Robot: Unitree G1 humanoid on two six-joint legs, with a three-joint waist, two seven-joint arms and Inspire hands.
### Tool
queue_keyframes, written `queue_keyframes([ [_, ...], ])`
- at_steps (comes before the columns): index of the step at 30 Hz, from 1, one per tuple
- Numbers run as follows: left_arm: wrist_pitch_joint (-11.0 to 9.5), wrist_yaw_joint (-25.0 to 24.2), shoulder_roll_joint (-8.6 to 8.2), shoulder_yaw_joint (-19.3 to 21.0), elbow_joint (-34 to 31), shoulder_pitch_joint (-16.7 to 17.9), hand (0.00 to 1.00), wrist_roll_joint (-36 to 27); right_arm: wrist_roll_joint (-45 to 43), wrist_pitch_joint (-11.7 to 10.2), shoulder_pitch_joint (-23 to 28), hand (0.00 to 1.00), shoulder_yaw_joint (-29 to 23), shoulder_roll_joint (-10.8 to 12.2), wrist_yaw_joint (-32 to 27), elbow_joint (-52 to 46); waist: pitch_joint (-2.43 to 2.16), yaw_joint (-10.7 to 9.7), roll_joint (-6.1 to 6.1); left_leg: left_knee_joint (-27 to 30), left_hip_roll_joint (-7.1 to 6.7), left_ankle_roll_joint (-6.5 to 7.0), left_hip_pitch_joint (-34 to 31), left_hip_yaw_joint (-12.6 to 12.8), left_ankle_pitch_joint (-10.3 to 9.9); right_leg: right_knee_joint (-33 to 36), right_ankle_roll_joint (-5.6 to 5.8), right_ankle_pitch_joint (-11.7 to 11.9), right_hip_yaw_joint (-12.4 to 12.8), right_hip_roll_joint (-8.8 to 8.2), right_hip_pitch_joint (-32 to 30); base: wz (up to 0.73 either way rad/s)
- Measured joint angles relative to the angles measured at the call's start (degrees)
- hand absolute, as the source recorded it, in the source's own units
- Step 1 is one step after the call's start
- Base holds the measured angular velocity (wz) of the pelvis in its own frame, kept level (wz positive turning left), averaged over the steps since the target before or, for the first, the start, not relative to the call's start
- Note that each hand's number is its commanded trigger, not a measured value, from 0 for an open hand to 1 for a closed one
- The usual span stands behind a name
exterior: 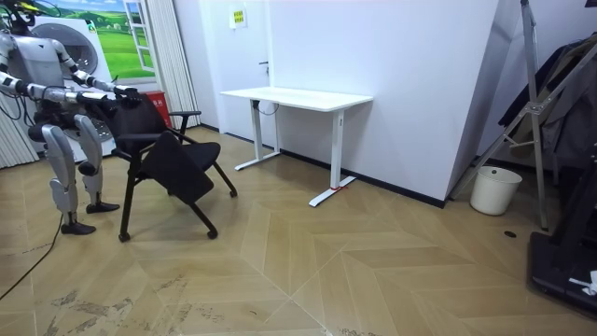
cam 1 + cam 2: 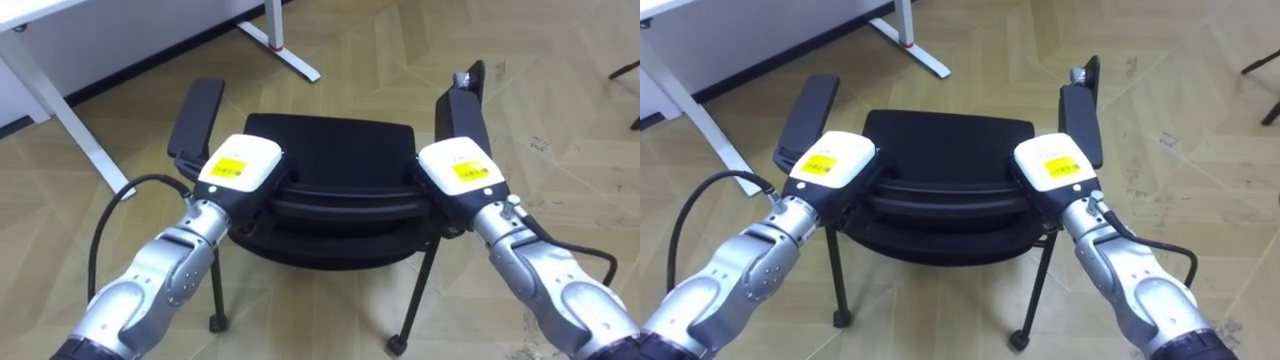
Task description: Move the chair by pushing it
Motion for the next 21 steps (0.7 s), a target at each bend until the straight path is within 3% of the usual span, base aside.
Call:
queue_keyframes([
  [15, -0.31, 0.03, 0.05, -0.01, 0.65, -0.24, 1.0, -0.14, -0.14, -0.59, 0.14, 1.0, 0.51, -0.04, -2.8, 1.18, 0.0, -0.03, 0.17, 0.09, -0.02, 0.0, -0.1, -0.98, 0.0, -0.01, 0.0, 0.0, -0.48, 0.02, 0.25, 0.01],
  [18, -1.14, -0.09, -0.28, -0.13, 2.66, -1.6, 1.0, -0.16, -0.11, -1.16, -0.53, 1.0, 0.49, 0.14, -2.95, 2.91, 0.03, -0.14, 0.1, 0.73, 0.0, 0.0, -0.38, -1.12, 0.0, 0.04, 0.0, 0.0, -0.94, -0.02, 0.46, 0.08],
  [21, -2.04, 0.21, -1.75, -0.13, 6.65, -4.17, 1.0, -0.17, -0.05, -1.04, -1.41, 1.0, 0.52, 0.39, -3.18, 4.43, 0.06, -0.12, 0.04, 2.18, 0.09, -0.02, -1.45, -1.25, -0.01, 0.17, -0.12, 0.07, -1.86, -0.02, 0.48, 0.15],
])
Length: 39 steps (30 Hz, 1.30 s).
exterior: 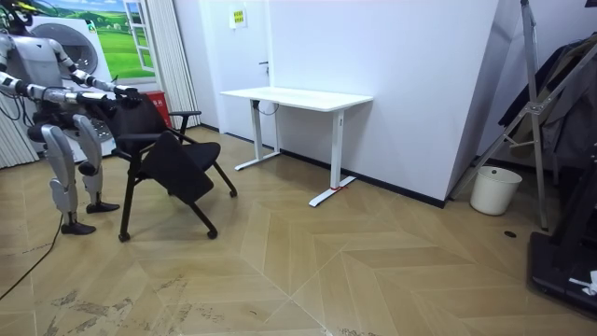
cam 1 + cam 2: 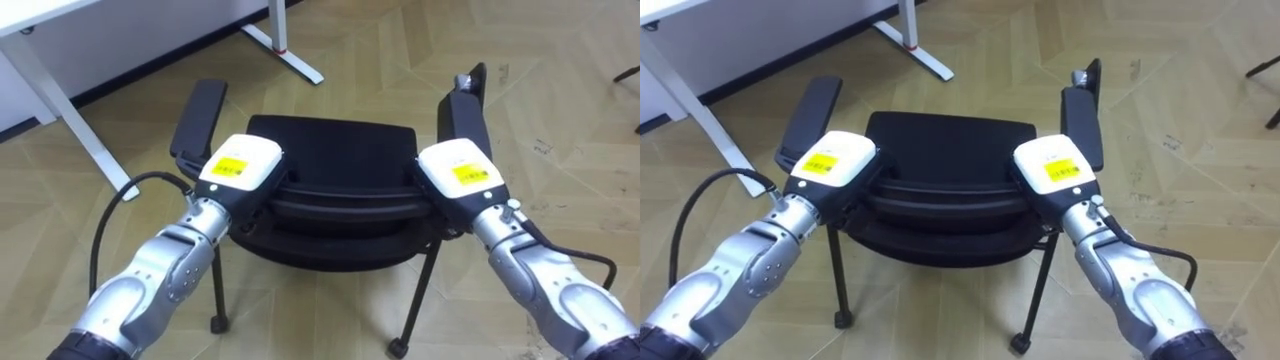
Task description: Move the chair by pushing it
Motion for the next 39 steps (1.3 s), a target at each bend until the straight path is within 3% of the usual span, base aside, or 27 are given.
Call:
queue_keyframes([
  [6, -0.96, 1.91, -1.18, 0.0, 6.92, -3.92, 1.0, 0.15, -0.03, -0.02, -3.58, 1.0, 0.94, 2.7, -0.34, 5.61, 0.52, -0.05, -0.54, 4.43, 1.29, -0.81, -2.77, -1.23, -0.62, 0.3, -1.13, 0.39, -1.3, 1.14, 0.03, 0.11],
  [7, -1.12, 2.21, -1.21, 0.0, 7.63, -4.49, 1.0, 0.15, -0.01, -0.03, -3.9, 1.0, 1.06, 2.89, -0.33, 6.14, 0.8, -0.04, -0.59, 5.7, 1.82, -1.15, -3.4, -1.34, -1.16, 1.1, -1.58, 0.08, -1.64, 1.52, -0.21, 0.19],
  [11, -1.21, 2.53, -0.8, -0.04, 9.07, -5.26, 1.0, 0.65, 0.91, -0.1, -4.79, 1.0, 1.51, 4.24, -0.34, 7.95, 0.98, 0.0, -0.82, 13.01, 4.12, -2.4, -6.67, -1.75, -3.84, 5.05, -3.19, -2.86, -3.88, 2.64, -0.96, 0.21],
  [13, -1.4, 3.27, -1.44, -0.05, 10.54, -5.54, 1.0, 1.32, 0.71, -0.13, -4.29, 1.0, 1.51, 4.37, -0.28, 7.95, 0.87, -1.12, -1.46, 17.27, 4.2, -2.39, -8.33, -1.39, -3.83, 7.47, -3.36, -5.15, -5.26, 2.38, -0.99, 0.54],
  [16, -1.27, 3.83, -2.06, 0.05, 11.95, -5.34, 1.0, 1.4, 0.19, -0.12, -4.23, 1.0, 1.43, 5.33, -0.14, 9.14, 0.89, -0.65, -1.58, 24.52, 5.7, -2.38, -10.7, -0.16, -3.81, 11.61, -4.53, -7.91, -6.82, 1.91, -1.23, 0.26],
  [18, -1.23, 4.67, -2.31, -0.01, 12.53, -5.37, 1.0, 1.26, 0.34, -0.59, -4.39, 1.0, 1.45, 5.1, -0.33, 9.5, 1.04, -1.05, -1.2, 30.59, 6.91, -1.6, -13.97, -0.23, -2.84, 13.1, -5.3, -9.19, -8.54, 2.21, -0.63, 0.33],
  [20, -1.31, 6.17, -2.69, -0.4, 13.58, -5.34, 1.0, 0.84, 0.6, -1.56, -4.53, 1.0, 1.68, 4.98, -0.88, 9.99, 1.03, -0.9, -0.83, 36.77, 8.29, -1.34, -17.89, 0.64, -0.49, 13.99, -6.21, -10.22, -9.17, 2.79, 0.1, 0.25],
  [22, -1.27, 7.2, -2.71, -0.36, 13.63, -5.42, 1.0, 0.31, 0.3, -2.18, -5.5, 1.0, 1.57, 4.5, -1.33, 10.37, 1.39, -0.88, -0.12, 35.07, 7.71, -1.43, -21.25, 1.45, -0.53, 14.64, -6.68, -10.75, -9.53, 2.79, -0.39, -0.02],
  [24, -1.01, 7.56, -2.84, -0.54, 13.86, -5.67, 1.0, -0.44, 0.02, -2.59, -6.53, 1.0, 1.6, 4.02, -1.95, 11.23, 1.45, -1.29, 0.51, 29.16, 6.52, -1.13, -23.98, 2.9, 0.19, 14.8, -6.41, -11.1, -10.26, 2.73, -0.59, -0.02],
  [25, -1.11, 7.76, -3.04, -0.99, 14.39, -6.21, 1.0, -0.72, 0.05, -2.78, -6.69, 1.0, 1.65, 3.43, -2.34, 11.4, 1.68, -1.11, 1.01, 23.45, 5.7, -0.64, -24.62, 4.1, 1.62, 14.81, -6.07, -11.5, -10.88, 2.75, -0.51, -0.13],
  [26, -1.21, 7.88, -3.14, -1.34, 14.45, -6.67, 1.0, -1.09, 0.12, -2.9, -6.75, 1.0, 1.6, 2.95, -3.13, 11.39, 1.58, -0.39, 1.96, 18.95, 4.97, -0.19, -24.88, 4.23, 3.58, 14.89, -5.73, -11.91, -11.31, 2.78, -0.44, -0.24],
  [29, -1.92, 9.05, -2.94, -1.54, 14.2, -7.43, 1.0, -1.11, 0.18, -2.93, -6.85, 1.0, 1.48, 2.8, -4.74, 11.2, 1.36, 1.66, 1.68, 15.2, 3.77, 2.61, -24.46, 4.69, 8.99, 14.92, -4.31, -12.8, -10.7, 1.98, -0.65, -0.35],
  [31, -1.89, 8.99, -2.82, -1.58, 14.15, -8.75, 1.0, -0.89, 0.22, -2.91, -7.35, 1.0, 0.92, 2.85, -5.67, 11.55, 1.26, 2.03, 0.23, 14.57, 2.54, 3.34, -24.34, 5.3, 9.41, 15.1, -3.41, -13.4, -10.45, 0.73, -0.91, 0.0],
  [33, -1.73, 8.74, -2.53, -1.58, 14.26, -10.14, 1.0, -0.79, 0.49, -2.75, -8.39, 1.0, 0.43, 2.91, -6.51, 12.33, 1.16, 2.1, -0.56, 15.08, 1.54, 4.61, -24.44, 5.8, 8.85, 15.08, -2.52, -13.93, -10.19, -0.17, -0.98, 0.0],
  [36, -1.15, 8.43, -2.47, -1.58, 14.5, -12.17, 1.0, -1.1, 0.78, -2.2, -10.5, 1.0, 0.54, 3.37, -7.28, 13.01, 0.98, 3.15, -2.01, 15.8, -0.7, 5.45, -24.32, 7.61, 6.36, 17.3, -0.8, -15.36, -9.55, -3.04, -1.42, -0.16],
  [37, -1.02, 8.7, -2.55, -1.35, 14.67, -12.53, 1.0, -1.21, 0.81, -2.0, -11.37, 1.0, 0.67, 3.49, -7.33, 13.45, 1.13, 3.71, -2.44, 16.91, -1.22, 5.96, -23.92, 8.4, 4.56, 21.69, 0.06, -15.87, -9.95, -4.59, -2.62, -0.23],
  [38, -0.94, 9.03, -2.69, -1.26, 15.33, -12.71, 1.0, -1.2, 0.48, -1.76, -12.14, 1.0, 0.75, 4.14, -7.41, 14.52, 1.28, 3.75, -2.37, 18.42, -1.37, 6.39, -23.3, 8.69, 2.79, 30.24, 0.38, -14.82, -10.55, -6.92, -5.1, -0.15],
  [39, -1.06, 9.18, -2.79, -1.26, 15.78, -12.83, 1.0, -1.2, 0.36, -1.75, -12.29, 1.0, 0.72, 4.45, -7.47, 15.11, 1.31, 3.75, -2.34, 19.3, -1.41, 6.34, -22.85, 8.81, 2.11, 34.68, 0.36, -13.45, -10.23, -8.13, -6.52, 0.0],
])
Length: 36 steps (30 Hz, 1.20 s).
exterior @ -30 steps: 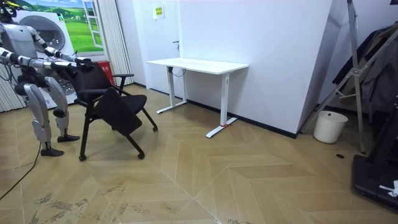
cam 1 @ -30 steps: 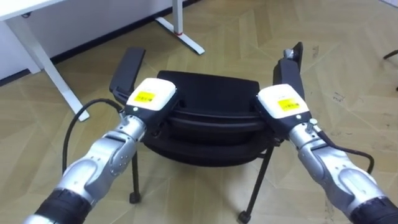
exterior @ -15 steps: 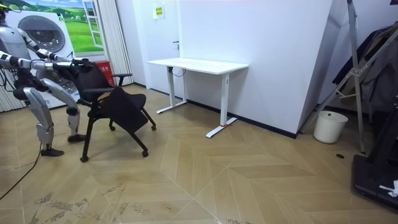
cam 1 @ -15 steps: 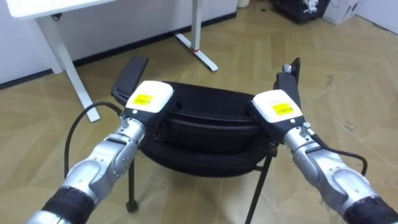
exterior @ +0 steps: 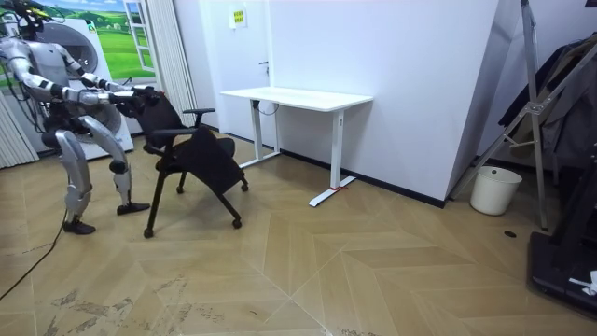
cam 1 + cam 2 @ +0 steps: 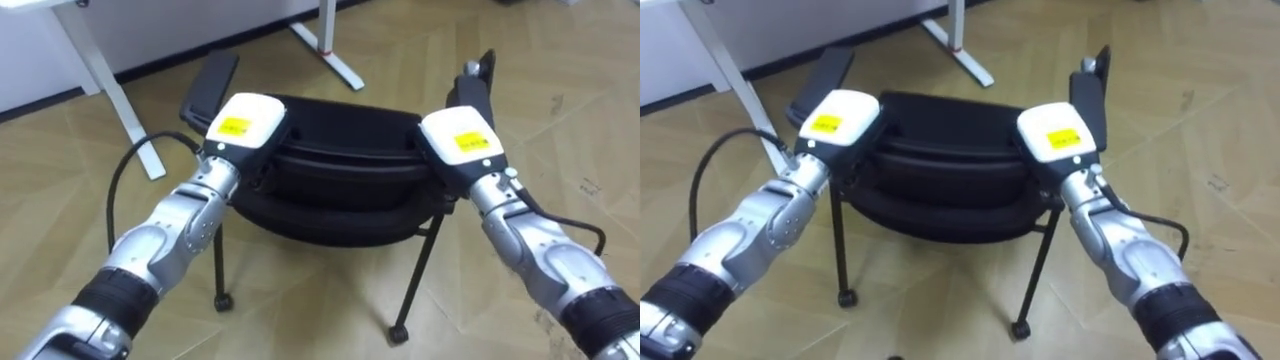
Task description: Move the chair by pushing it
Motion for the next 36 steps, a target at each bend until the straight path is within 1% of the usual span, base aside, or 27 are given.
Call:
queue_keyframes([
  [1, -0.45, 0.59, -0.18, -0.14, 1.24, -0.03, 1.0, -0.02, 0.07, 0.0, -0.13, 1.0, 0.2, 0.27, -0.17, 1.18, 0.14, 0.05, -0.12, 1.36, 0.32, 0.1, 1.3, -0.25, -1.88, 7.71, 0.24, 3.8, 1.36, -1.7, -2.28, 0.11],
  [2, -0.99, 1.56, -0.5, -0.43, 2.85, -0.02, 1.0, -0.01, 0.09, 0.01, -0.03, 1.0, 0.63, 0.7, -0.31, 2.04, 0.65, 0.05, 0.6, 2.32, 0.31, 0.3, 2.88, -0.95, -3.77, 12.95, 0.01, 9.2, 2.6, -2.35, -3.57, 0.12],
  [3, -1.15, 1.92, -0.58, -0.5, 3.35, -0.03, 1.0, -0.01, 0.15, 0.01, -0.03, 1.0, 0.84, 0.72, -0.31, 2.35, 0.79, 0.04, 0.81, 2.71, 0.43, 0.25, 3.58, -1.37, -4.55, 15.15, 0.06, 12.25, 3.37, -2.38, -4.4, 0.19],
  [4, -1.38, 2.29, -0.55, -0.95, 3.88, -0.03, 1.0, -0.04, 0.21, 0.01, 0.24, 1.0, 0.87, 0.96, -0.38, 2.71, 0.88, -0.19, 1.31, 3.32, 0.63, 0.32, 4.75, -2.29, -6.06, 18.62, 0.26, 18.17, 4.38, -2.48, -6.16, 0.19],
  [5, -1.49, 3.14, -0.39, -1.48, 4.12, -0.12, 1.0, -0.41, 0.31, 0.02, 0.33, 1.0, 0.86, 1.2, -0.76, 2.75, 0.9, -0.22, 1.45, 3.5, 0.63, 0.33, 5.32, -3.02, -7.05, 21.66, 0.89, 20.41, 4.84, -3.06, -8.05, 0.18],
  [6, -1.61, 3.74, -0.12, -1.7, 4.42, -0.39, 1.0, -0.5, 0.3, 0.14, 0.22, 1.0, 0.82, 1.39, -1.12, 2.71, 0.94, -0.17, 1.52, 3.56, 0.62, 0.28, 5.42, -3.25, -7.37, 23.23, 1.25, 19.29, 5.08, -3.26, -9.52, 0.18],
  [8, -1.62, 4.99, 0.01, -2.91, 7.02, -2.11, 1.0, -1.61, -0.19, 1.49, -0.39, 1.0, 1.06, 2.26, -1.64, 2.96, 1.51, -0.2, 2.4, 3.49, 0.75, -0.63, 6.89, -4.7, -7.93, 26.75, 1.21, 13.84, 6.3, -3.04, -15.07, 0.25],
  [9, -1.64, 5.16, -0.03, -2.89, 7.37, -2.2, 1.0, -1.62, -0.48, 1.64, -0.44, 1.0, 1.06, 2.43, -1.66, 2.99, 1.62, -0.16, 2.58, 3.52, 0.84, -0.75, 7.42, -4.93, -8.32, 26.41, 1.26, 12.98, 6.62, -3.1, -16.2, 0.26],
  [11, -1.97, 5.77, 0.53, -2.9, 7.8, -2.16, 1.0, -1.93, -0.66, 1.82, -0.81, 1.0, 1.4, 2.94, -1.69, 2.99, 1.77, 0.02, 2.88, 4.76, 1.48, -1.57, 8.52, -6.04, -10.76, 21.54, 1.73, 10.46, 7.74, -3.15, -21.15, 0.27],
  [12, -2.04, 5.87, 0.66, -2.93, 7.85, -2.16, 1.0, -2.39, -0.66, 1.84, -0.96, 1.0, 1.54, 2.95, -1.69, 2.98, 1.83, -0.12, 2.98, 5.09, 1.58, -1.78, 8.73, -6.77, -11.37, 19.19, 1.67, 10.18, 7.78, -3.13, -21.98, 0.38],
  [14, -2.05, 5.92, 0.91, -3.32, 8.04, -2.15, 1.0, -3.02, -1.09, 1.83, -0.97, 1.0, 1.58, 3.08, -1.69, 2.87, 1.78, -0.45, 3.66, 5.97, 2.66, -3.82, 9.83, -9.74, -13.05, 5.11, 1.6, 10.53, 7.86, -1.68, -22.7, 0.52],
  [15, -2.06, 6.03, 0.9, -3.47, 8.22, -2.12, 1.0, -3.15, -1.22, 1.81, -0.91, 1.0, 1.58, 3.1, -1.69, 2.87, 1.78, -0.47, 3.64, 5.97, 2.84, -4.47, 10.35, -10.47, -13.33, 0.82, 1.42, 11.35, 8.22, -1.23, -22.18, 0.58],
  [16, -2.21, 6.13, 0.86, -3.49, 8.6, -1.91, 1.0, -3.2, -1.63, 1.75, -0.63, 1.0, 1.57, 3.2, -1.68, 2.81, 1.64, -0.43, 3.42, 6.01, 3.08, -5.95, 11.27, -11.84, -14.11, -7.77, 1.53, 13.7, 9.98, -0.01, -20.79, 0.57],
  [17, -2.26, 6.38, 0.97, -3.32, 8.84, -1.44, 1.0, -3.51, -1.73, 1.69, -0.67, 1.0, 1.83, 3.2, -1.68, 2.85, 0.93, -0.27, 3.28, 6.77, 3.78, -7.65, 11.94, -13.06, -15.09, -9.21, -0.08, 16.74, 10.11, 1.11, -19.53, 0.52],
  [18, -2.15, 6.6, 0.72, -3.22, 9.02, -1.26, 1.0, -3.65, -1.81, 1.68, -0.87, 1.0, 2.01, 3.03, -1.67, 2.99, 0.74, -0.09, 4.03, 6.97, 4.71, -8.56, 12.08, -13.37, -15.44, -9.07, -0.56, 15.87, 8.93, 1.73, -18.91, 0.52],
  [19, -2.03, 6.9, 0.29, -2.84, 9.07, -1.34, 1.0, -3.69, -2.12, 1.55, -1.78, 1.0, 2.04, 2.93, -1.67, 3.37, 0.67, -0.25, 5.02, 6.92, 6.54, -9.82, 12.18, -12.94, -15.25, -8.82, -2.23, 14.86, 6.82, 2.42, -17.95, 0.56],
  [20, -1.59, 7.26, -0.7, -2.45, 9.23, -1.5, 1.0, -3.53, -2.27, 1.25, -2.19, 1.0, 2.05, 2.52, -1.74, 3.42, 0.79, -0.47, 5.34, 6.16, 7.81, -10.79, 12.48, -12.04, -14.66, -8.59, -3.19, 14.05, 5.55, 2.7, -17.34, 0.51],
  [21, -1.37, 7.49, -0.92, -2.35, 9.25, -1.54, 1.0, -3.48, -2.26, 1.09, -2.42, 1.0, 2.05, 2.26, -1.74, 3.45, 0.81, -0.43, 5.33, 5.48, 8.28, -11.3, 12.83, -11.28, -14.31, -8.4, -3.53, 13.6, 5.18, 2.75, -17.21, 0.36],
  [23, -0.91, 8.12, -1.2, -2.08, 9.02, -1.73, 1.0, -3.69, -2.33, 0.73, -3.74, 1.0, 2.14, 2.12, -1.52, 3.58, 0.95, -0.36, 5.01, 3.56, 8.75, -12.4, 13.64, -10.96, -13.56, -6.94, -4.29, 11.18, 4.13, 2.69, -17.17, 0.22],
  [24, -0.81, 8.12, -1.2, -2.07, 9.02, -1.89, 1.0, -3.75, -2.34, 0.63, -4.09, 1.0, 2.17, 2.11, -1.46, 3.74, 1.32, -0.34, 4.35, 3.24, 8.81, -12.6, 13.8, -10.96, -13.42, -6.59, -4.4, 10.59, 3.9, 2.64, -17.15, 0.22],
  [27, -0.81, 8.34, -0.75, -1.89, 9.01, -2.65, 1.0, -3.68, -2.32, 0.42, -5.31, 1.0, 1.97, 2.23, -1.46, 4.8, 1.44, -0.26, 3.53, 2.9, 9.53, -13.02, 13.93, -10.96, -12.85, -5.7, -4.88, 8.58, 2.67, 2.86, -16.91, 0.17],
  [28, -0.77, 8.32, -0.67, -1.9, 9.01, -3.03, 1.0, -3.39, -2.25, 0.33, -5.63, 1.0, 1.68, 2.5, -1.48, 5.41, 1.55, -0.21, 3.23, 3.42, 10.17, -13.03, 14.01, -10.95, -12.85, -5.67, -5.15, 8.04, 2.11, 2.88, -16.39, 0.16],
  [30, -0.84, 8.34, -0.31, -1.97, 8.86, -3.47, 1.0, -2.76, -1.78, 0.24, -5.72, 1.0, 1.31, 2.91, -1.48, 6.01, 1.76, -0.07, 2.65, 5.22, 11.23, -13.03, 13.81, -10.96, -12.83, -5.47, -4.93, 6.8, 1.35, 3.91, -15.73, 0.09],
  [31, -0.85, 8.43, -0.03, -2.17, 8.74, -3.75, 1.0, -2.59, -1.38, 0.24, -5.76, 1.0, 1.29, 3.06, -1.48, 6.12, 1.78, 0.68, 2.46, 7.54, 12.27, -13.0, 12.92, -10.95, -12.81, -5.45, -5.38, 6.44, 1.27, 4.86, -15.57, -0.12],
  [33, -0.75, 8.65, 0.22, -2.15, 8.58, -3.88, 1.0, -1.97, -1.37, 0.2, -5.72, 1.0, 1.03, 3.37, -1.51, 6.27, 1.77, 1.46, 2.01, 12.0, 12.77, -11.94, 10.92, -11.64, -12.04, -4.27, -5.99, 5.16, 1.28, 5.09, -15.54, -0.06],
  [35, -0.3, 8.65, -0.05, -2.25, 8.75, -3.43, 1.0, -1.97, -1.39, -0.27, -5.2, 1.0, 0.99, 3.48, -1.51, 6.31, 1.76, 1.48, 1.67, 19.93, 12.89, -10.37, 7.61, -12.45, -7.97, -2.7, -6.12, 3.58, 1.19, 4.61, -14.64, 0.09],
  [36, -0.2, 8.65, -0.1, -2.23, 8.76, -3.26, 1.0, -1.97, -1.37, -0.29, -5.05, 1.0, 0.99, 3.6, -1.51, 6.33, 1.76, 1.63, 1.74, 21.92, 13.12, -10.22, 6.64, -12.83, -6.62, -2.65, -6.26, 3.25, 1.13, 4.67, -14.22, 0.06],
])
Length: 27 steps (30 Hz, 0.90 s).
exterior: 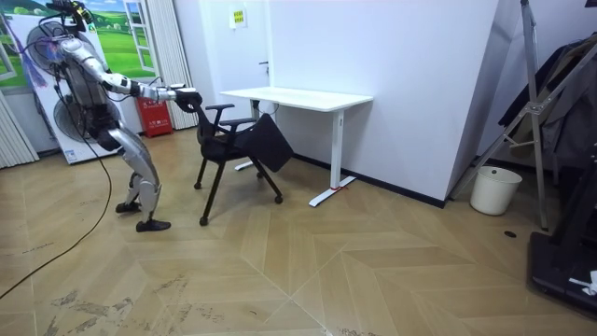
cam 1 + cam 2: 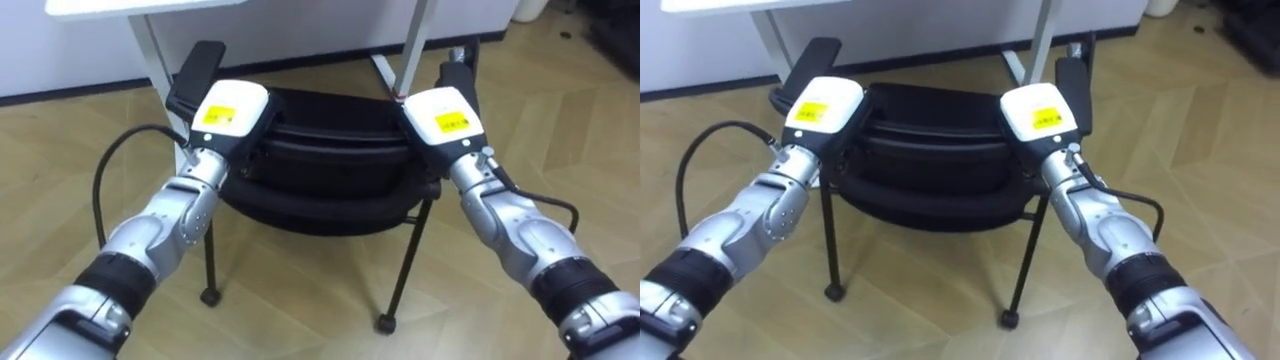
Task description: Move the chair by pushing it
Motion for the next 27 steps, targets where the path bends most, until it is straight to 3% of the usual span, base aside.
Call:
queue_keyframes([
  [2, 0.01, -0.01, 0.13, -0.28, 0.32, 0.12, 1.0, 0.02, -0.05, -0.45, 0.18, 1.0, -0.01, 0.38, 0.02, 0.88, 0.04, -0.06, -0.55, 6.01, 0.58, 1.12, -3.65, -0.89, 6.63, -0.21, -0.56, -0.63, -0.93, 0.22, 1.58, 0.18],
  [3, -0.03, -0.01, 0.12, -0.27, 0.48, 0.13, 1.0, 0.01, -0.05, -0.56, 0.16, 1.0, -0.01, 0.45, 0.02, 1.1, 0.11, -0.06, -0.55, 7.46, 0.59, 1.4, -4.53, -1.24, 8.48, -0.23, -0.88, -0.78, -0.99, 0.3, 1.98, 0.19],
  [4, -0.15, -0.01, -0.02, -0.22, 0.94, 0.31, 1.0, -0.03, -0.27, -0.46, 0.33, 1.0, -0.03, 0.77, 0.02, 0.98, 0.22, -0.19, -0.39, 10.15, 0.47, 2.1, -6.11, -1.96, 11.56, -0.11, -1.49, -1.18, -1.11, 0.36, 2.9, 0.18],
  [6, -0.05, 0.0, -0.63, -0.21, 1.38, 0.35, 1.0, -0.2, -0.29, -0.48, 0.42, 1.0, -0.03, 0.69, 0.05, 0.95, 0.29, -0.33, -0.05, 11.54, -0.95, 2.37, -9.37, -0.78, 11.16, 0.26, -1.9, -2.3, -1.59, 0.12, 3.85, 0.12],
  [7, 0.04, 0.04, -0.82, -0.26, 1.42, 0.38, 1.0, -0.19, -0.21, -0.5, 0.43, 1.0, -0.04, 0.7, 0.05, 1.09, 0.44, -0.13, -0.06, 10.72, -2.2, 3.48, -11.5, 1.04, 9.66, 0.63, -1.79, -3.04, -1.48, -0.07, 4.16, -0.07],
  [8, 0.1, 0.13, -1.05, -0.3, 1.22, 0.61, 1.0, -0.24, -0.17, -0.63, 0.47, 1.0, 0.0, 0.59, 0.05, 1.09, 0.6, -0.03, 0.36, 8.03, -4.1, 3.36, -13.32, 2.44, 8.4, 0.82, -0.99, -3.8, -1.41, -0.01, 4.76, -0.1],
  [9, 0.22, 0.12, -1.26, -0.29, 1.16, 0.78, 1.0, -0.24, -0.18, -0.73, 0.54, 1.0, -0.01, 0.46, 0.06, 1.09, 0.57, -0.03, 0.58, 5.85, -5.1, 3.29, -13.88, 3.1, 7.98, 0.81, -0.59, -4.13, -1.3, 0.0, 5.1, -0.12],
  [11, 0.55, 0.16, -1.5, -0.29, 0.5, 1.71, 1.0, -0.51, -0.25, -1.19, 0.65, 1.0, 0.18, -0.47, 0.1, 1.06, 0.43, 0.06, 1.5, -8.43, -8.31, 3.11, -14.15, 4.84, 7.89, 0.75, -0.08, -4.81, -1.3, 0.02, 6.08, -0.21],
  [12, 0.63, 0.16, -1.52, -0.25, 0.31, 1.88, 1.0, -0.54, -0.21, -1.18, 0.68, 1.0, 0.31, -0.6, 0.05, 0.97, 0.43, 0.11, 1.68, -12.36, -8.88, 3.15, -13.8, 4.71, 8.1, 0.77, 0.14, -5.02, -1.31, 0.04, 6.08, -0.15],
  [13, 0.75, 0.06, -1.88, -0.32, 0.28, 1.88, 1.0, -0.49, -0.11, -1.15, 1.03, 1.0, 0.33, -0.72, -0.05, 0.61, -0.1, 0.04, 2.29, -18.74, -9.75, 3.67, -13.32, 4.44, 8.78, 0.93, 0.84, -5.62, -1.2, 0.03, 6.36, -0.07],
  [15, 0.84, 0.1, -1.76, -0.37, 0.15, 1.83, 1.0, -0.46, -0.16, -0.95, 1.04, 1.0, 0.34, -0.89, -0.52, 0.83, -0.64, 0.22, 1.85, -20.3, -10.99, 4.54, -12.25, 5.1, 10.42, 0.99, 2.37, -6.27, 0.78, -0.46, 6.35, -0.17],
  [16, 0.74, 0.35, -1.35, -0.38, -0.19, 1.77, 1.0, -0.46, -0.15, -0.82, 1.01, 1.0, 0.49, -0.8, -1.33, 1.1, -0.62, 0.38, 1.09, -21.23, -11.91, 4.91, -11.47, 5.68, 10.42, 0.59, 3.47, -6.25, 2.13, -0.87, 6.32, -0.31],
  [17, 0.6, 0.49, -1.13, -0.39, -0.5, 1.76, 1.0, -0.43, -0.15, -0.74, 1.04, 1.0, 0.51, -0.7, -1.97, 1.12, -0.79, 0.87, 1.01, -21.43, -11.9, 5.26, -11.14, 6.32, 10.31, -0.6, 4.34, -5.85, 2.68, -0.82, 6.76, -0.26],
  [21, 0.87, 0.39, 0.13, 0.07, -2.62, 1.64, 1.0, 0.29, -0.19, -0.44, 0.33, 1.0, 0.32, -0.16, -3.09, 1.09, -1.15, 1.3, 0.2, -20.88, -12.19, 7.79, -11.25, 7.81, 9.44, -2.56, 5.43, -5.95, 3.8, -1.3, 7.35, -0.15],
  [24, 1.0, 0.0, 0.87, 0.42, -3.69, 1.42, 1.0, 0.32, -0.13, 0.19, 0.16, 1.0, 0.1, 0.21, -3.6, 0.5, -1.29, 1.39, -0.74, -19.84, -13.43, 9.94, -10.54, 9.0, 7.99, -2.78, 6.56, -6.6, 4.4, -3.07, 8.29, -0.17],
  [26, 0.96, -0.62, 1.4, 1.15, -4.83, 0.98, 1.0, 0.22, -0.13, 1.31, -0.11, 1.0, 0.08, 0.37, -3.61, -1.2, -1.23, 1.37, -1.64, -18.11, -15.28, 11.56, -10.63, 9.48, 5.27, -0.19, 7.62, -7.82, 5.04, -4.96, 7.67, -0.16],
  [27, 0.92, -0.63, 1.36, 1.68, -4.87, 0.85, 1.0, 0.27, -0.21, 1.37, -0.46, 1.0, 0.02, 0.29, -3.61, -1.29, -1.24, 1.43, -1.65, -17.42, -15.41, 11.59, -10.84, 9.59, 4.47, 1.91, 7.66, -7.74, 4.92, -5.43, 6.91, -0.29],
])
